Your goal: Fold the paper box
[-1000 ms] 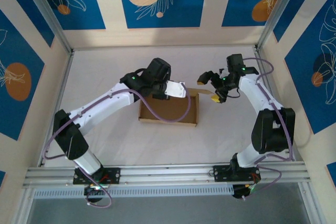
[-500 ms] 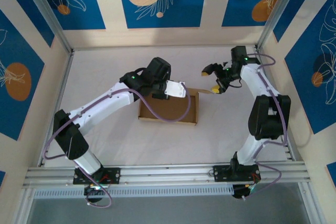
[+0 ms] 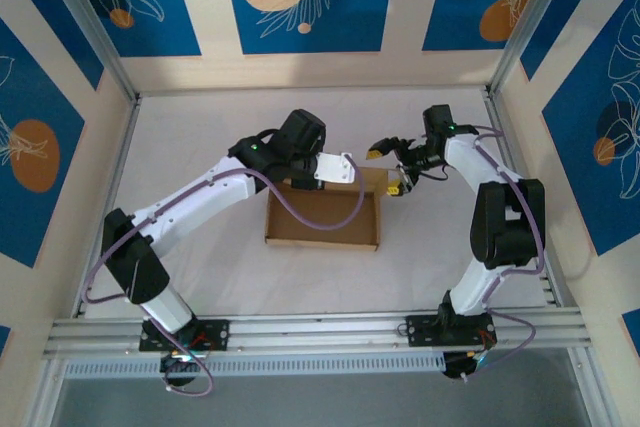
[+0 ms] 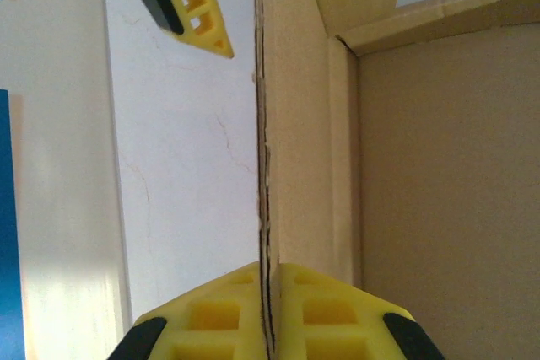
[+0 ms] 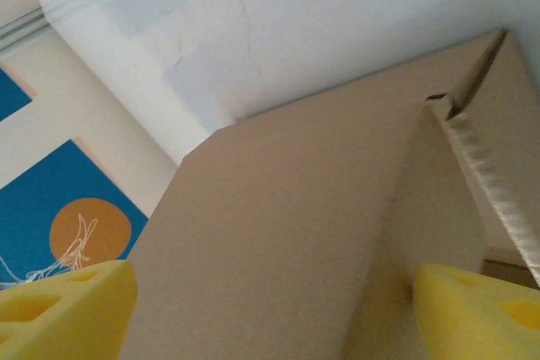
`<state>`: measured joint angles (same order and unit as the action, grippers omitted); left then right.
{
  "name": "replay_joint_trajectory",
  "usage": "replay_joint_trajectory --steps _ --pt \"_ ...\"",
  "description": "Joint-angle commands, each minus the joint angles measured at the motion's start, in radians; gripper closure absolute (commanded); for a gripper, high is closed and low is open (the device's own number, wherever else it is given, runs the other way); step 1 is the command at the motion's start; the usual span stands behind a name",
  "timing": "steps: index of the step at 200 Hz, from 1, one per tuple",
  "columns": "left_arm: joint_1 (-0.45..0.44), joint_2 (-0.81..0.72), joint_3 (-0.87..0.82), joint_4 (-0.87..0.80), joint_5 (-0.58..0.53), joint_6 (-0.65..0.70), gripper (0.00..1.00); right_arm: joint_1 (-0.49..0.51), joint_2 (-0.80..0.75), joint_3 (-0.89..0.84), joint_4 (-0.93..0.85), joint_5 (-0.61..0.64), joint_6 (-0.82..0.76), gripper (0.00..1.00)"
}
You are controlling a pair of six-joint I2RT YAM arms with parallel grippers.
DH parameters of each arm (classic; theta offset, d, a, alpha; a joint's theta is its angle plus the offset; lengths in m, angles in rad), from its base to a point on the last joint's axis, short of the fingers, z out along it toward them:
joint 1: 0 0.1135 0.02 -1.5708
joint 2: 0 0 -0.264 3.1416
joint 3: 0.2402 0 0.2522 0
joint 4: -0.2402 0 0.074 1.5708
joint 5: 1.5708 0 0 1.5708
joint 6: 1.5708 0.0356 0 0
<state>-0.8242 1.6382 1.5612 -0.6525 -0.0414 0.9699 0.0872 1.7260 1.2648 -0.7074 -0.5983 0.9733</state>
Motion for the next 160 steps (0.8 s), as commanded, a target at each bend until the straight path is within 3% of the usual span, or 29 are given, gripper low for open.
replay_joint_trajectory --steps 1,36,61,91,119,139,160 --pt "-0.001 -0.010 -0.005 0.017 0.091 -0.043 1.00 0.043 -0.034 -0.024 0.097 -0.138 0.132 0.16" --pt "-0.004 -0.034 -0.051 0.049 0.133 -0.059 1.00 0.077 -0.026 -0.026 0.134 -0.130 0.169 0.25" --pt "-0.004 -0.050 -0.068 0.059 0.147 -0.061 1.00 0.073 -0.022 -0.057 0.177 -0.137 0.184 0.51" --pt "-0.003 -0.063 -0.083 0.063 0.144 -0.046 1.00 0.075 -0.024 -0.078 0.215 -0.153 0.200 0.73" --pt "-0.003 -0.065 -0.098 0.077 0.156 -0.048 1.00 0.087 -0.028 -0.082 0.224 -0.155 0.220 0.72" --pt "-0.003 -0.070 -0.111 0.088 0.180 -0.054 1.00 0.099 -0.023 -0.073 0.217 -0.157 0.231 0.55" --pt "-0.003 -0.087 -0.138 0.118 0.195 -0.056 1.00 0.108 -0.022 -0.074 0.225 -0.159 0.242 0.59"
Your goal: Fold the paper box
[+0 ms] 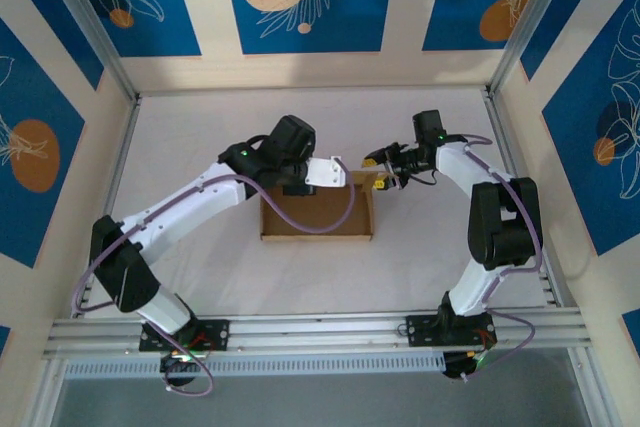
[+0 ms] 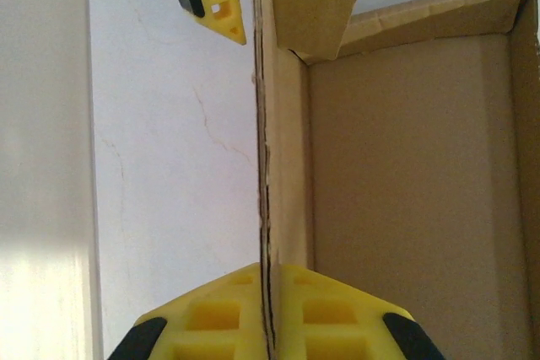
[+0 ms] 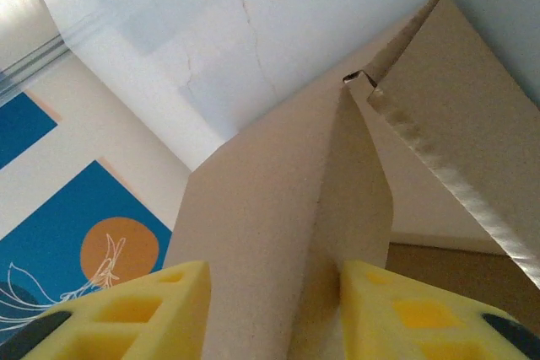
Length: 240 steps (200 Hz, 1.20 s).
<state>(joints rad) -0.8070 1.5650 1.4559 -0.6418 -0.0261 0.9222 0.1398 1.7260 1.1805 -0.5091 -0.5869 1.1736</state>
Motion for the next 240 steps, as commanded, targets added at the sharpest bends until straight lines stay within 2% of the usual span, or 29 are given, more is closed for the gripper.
replay_joint_trajectory --steps 1,23,38,42,64,70,83,91,108,123,141,152,161,169,176,193,202,217,228,240 --pt "-0.020 -0.014 -0.033 0.108 0.181 -0.008 1.00 0.056 -0.024 0.010 0.027 -0.170 0.042 0.59" --pt "-0.020 -0.020 -0.043 0.126 0.162 -0.020 1.00 0.056 -0.032 0.004 0.032 -0.160 0.042 0.67" --pt "-0.017 -0.027 -0.045 0.144 0.138 -0.049 0.99 0.046 -0.038 0.000 0.021 -0.152 0.030 0.68" --pt "-0.016 -0.030 -0.048 0.148 0.136 -0.055 0.96 0.044 -0.040 -0.001 0.015 -0.148 0.026 0.68" --pt "0.004 -0.050 -0.058 0.180 0.140 -0.127 0.63 0.032 -0.046 -0.002 -0.016 -0.129 0.002 0.69" --pt "0.013 -0.055 -0.061 0.186 0.150 -0.151 0.59 0.030 -0.050 -0.007 -0.015 -0.122 0.002 0.70" --pt "0.028 -0.067 -0.077 0.207 0.177 -0.189 0.58 0.032 -0.057 -0.023 0.006 -0.122 0.017 0.71" --pt "0.039 -0.072 -0.091 0.222 0.200 -0.206 0.62 0.034 -0.057 -0.029 0.021 -0.127 0.029 0.71" --pt "0.046 -0.070 -0.114 0.228 0.222 -0.210 0.72 0.040 -0.053 -0.021 0.022 -0.132 0.030 0.64" --pt "0.046 -0.071 -0.120 0.223 0.216 -0.203 0.74 0.035 -0.047 0.013 -0.042 -0.105 -0.023 0.58" --pt "0.048 -0.098 -0.126 0.230 0.222 -0.184 0.77 0.009 -0.061 0.085 -0.157 -0.004 -0.229 0.55" --pt "0.047 -0.113 -0.120 0.225 0.223 -0.158 0.79 0.004 -0.101 0.106 -0.197 0.135 -0.377 0.56" --pt "0.049 -0.117 -0.106 0.221 0.213 -0.148 0.80 0.014 -0.153 0.082 -0.172 0.242 -0.461 0.56" --pt "0.054 -0.117 -0.083 0.207 0.206 -0.151 0.79 0.020 -0.199 0.050 -0.101 0.279 -0.527 0.56" --pt "0.061 -0.115 -0.057 0.185 0.211 -0.167 0.73 0.021 -0.233 0.016 -0.050 0.298 -0.565 0.55" --pt "0.090 -0.122 0.003 0.146 0.221 -0.241 0.43 0.031 -0.330 -0.092 0.152 0.243 -0.729 0.54" --pt "0.111 -0.135 0.024 0.124 0.248 -0.278 0.33 0.061 -0.394 -0.173 0.273 0.272 -0.837 0.53" --pt "0.145 -0.162 0.044 0.079 0.292 -0.331 0.30 0.122 -0.488 -0.284 0.441 0.263 -1.081 0.52" --pt "0.174 -0.170 0.054 0.019 0.320 -0.356 0.30 0.171 -0.516 -0.319 0.474 0.252 -1.225 0.50" --pt "0.191 -0.176 0.040 -0.017 0.296 -0.376 0.30 0.208 -0.525 -0.346 0.491 0.250 -1.320 0.45"
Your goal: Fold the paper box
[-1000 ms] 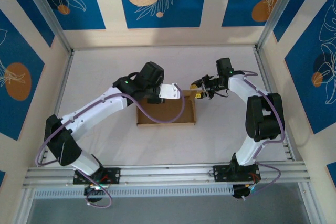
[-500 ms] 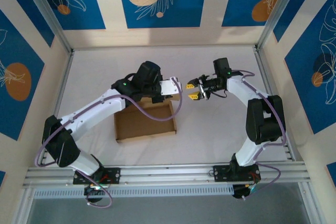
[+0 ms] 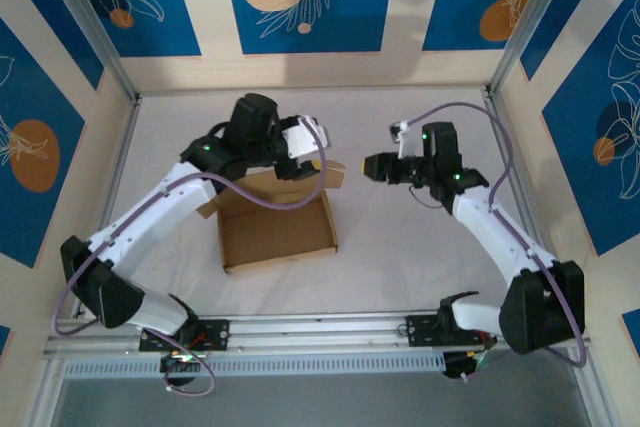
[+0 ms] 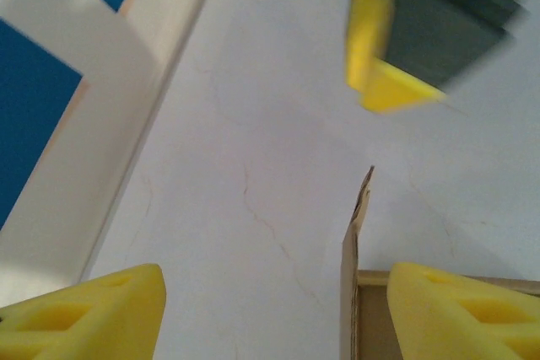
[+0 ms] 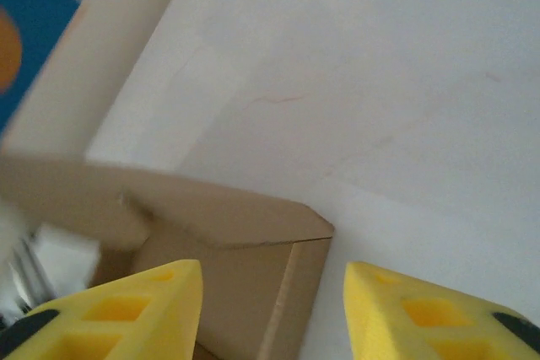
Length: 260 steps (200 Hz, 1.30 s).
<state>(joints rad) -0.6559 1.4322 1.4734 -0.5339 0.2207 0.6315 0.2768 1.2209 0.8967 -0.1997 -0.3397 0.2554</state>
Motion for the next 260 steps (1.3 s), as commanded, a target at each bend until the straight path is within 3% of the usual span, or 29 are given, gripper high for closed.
replay_joint_trajectory --steps 1,22,51,72,86,127,157,195,260 --pt "0.043 -0.043 0.020 -0.127 0.049 -0.086 0.30 0.073 -0.020 -0.065 0.184 0.004 -0.407 0.44" --pt "0.068 -0.042 -0.031 -0.144 0.015 -0.081 0.29 0.125 0.009 -0.104 0.272 0.083 -0.480 0.32" --pt "0.081 -0.025 -0.051 -0.123 -0.004 -0.085 0.29 0.165 0.137 -0.019 0.224 0.149 -0.544 0.28" --pt "0.082 -0.005 -0.038 -0.146 0.029 -0.101 0.34 0.200 0.182 -0.013 0.226 0.150 -0.576 0.33" --pt "0.083 0.006 -0.039 -0.154 0.042 -0.127 0.40 0.228 0.204 -0.018 0.235 0.218 -0.598 0.39" --pt "0.083 0.062 -0.041 -0.156 0.077 -0.225 0.68 0.266 0.268 0.013 0.252 0.324 -0.541 0.76" --pt "0.084 0.081 -0.047 -0.112 0.078 -0.313 0.87 0.338 0.264 0.019 0.324 0.400 -0.482 0.92" --pt "0.093 0.081 -0.064 -0.024 0.116 -0.408 1.00 0.401 0.287 0.007 0.429 0.403 -0.417 0.92" --pt "0.114 0.073 -0.130 0.113 0.303 -0.549 1.00 0.498 0.397 -0.006 0.648 0.512 -0.385 0.87"
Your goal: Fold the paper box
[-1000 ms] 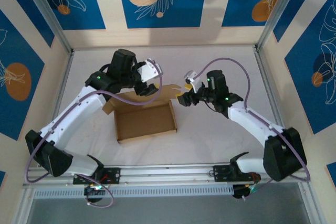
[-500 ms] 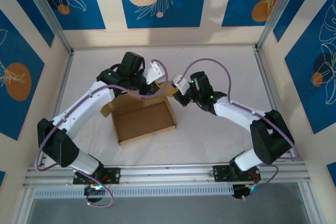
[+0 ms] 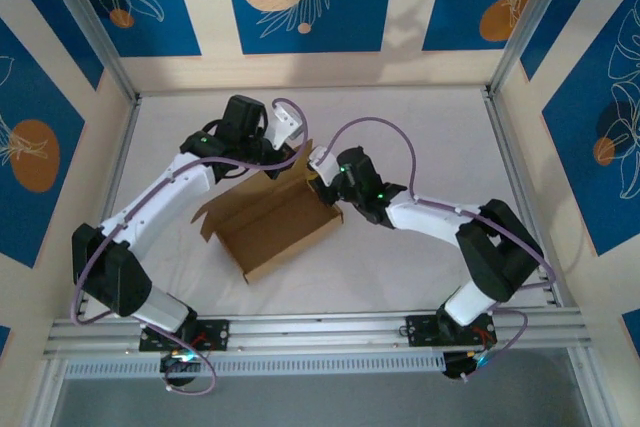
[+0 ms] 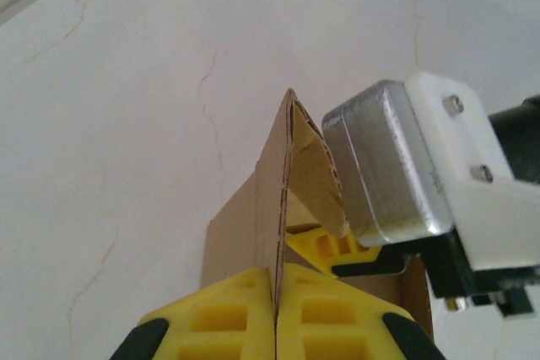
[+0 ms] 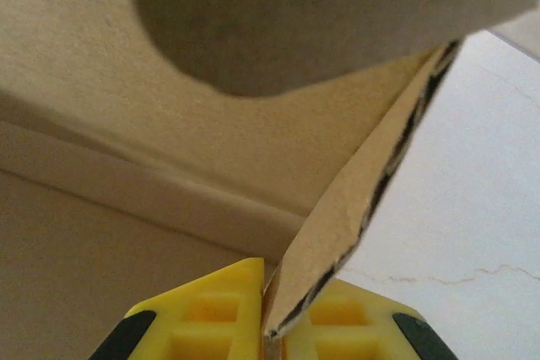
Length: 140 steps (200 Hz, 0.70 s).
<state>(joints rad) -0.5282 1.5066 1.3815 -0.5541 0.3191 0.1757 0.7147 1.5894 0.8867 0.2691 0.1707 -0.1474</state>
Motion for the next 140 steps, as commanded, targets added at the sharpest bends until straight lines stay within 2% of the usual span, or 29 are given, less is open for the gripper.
replay_joint_trajectory --steps 1,42,116,140 --pt "-0.014 -0.002 -0.039 0.135 0.207 -0.094 1.00 0.061 0.029 0.003 0.184 0.004 0.019 0.87" --pt "-0.009 -0.003 -0.063 0.192 0.295 -0.156 1.00 0.072 0.039 -0.020 0.324 0.020 0.062 0.84" --pt "-0.010 -0.005 -0.085 0.333 0.465 -0.319 1.00 0.100 0.109 0.054 0.382 0.021 0.069 0.83" --pt "-0.009 -0.005 -0.089 0.330 0.471 -0.322 1.00 0.108 0.117 0.060 0.378 0.042 0.061 0.84"
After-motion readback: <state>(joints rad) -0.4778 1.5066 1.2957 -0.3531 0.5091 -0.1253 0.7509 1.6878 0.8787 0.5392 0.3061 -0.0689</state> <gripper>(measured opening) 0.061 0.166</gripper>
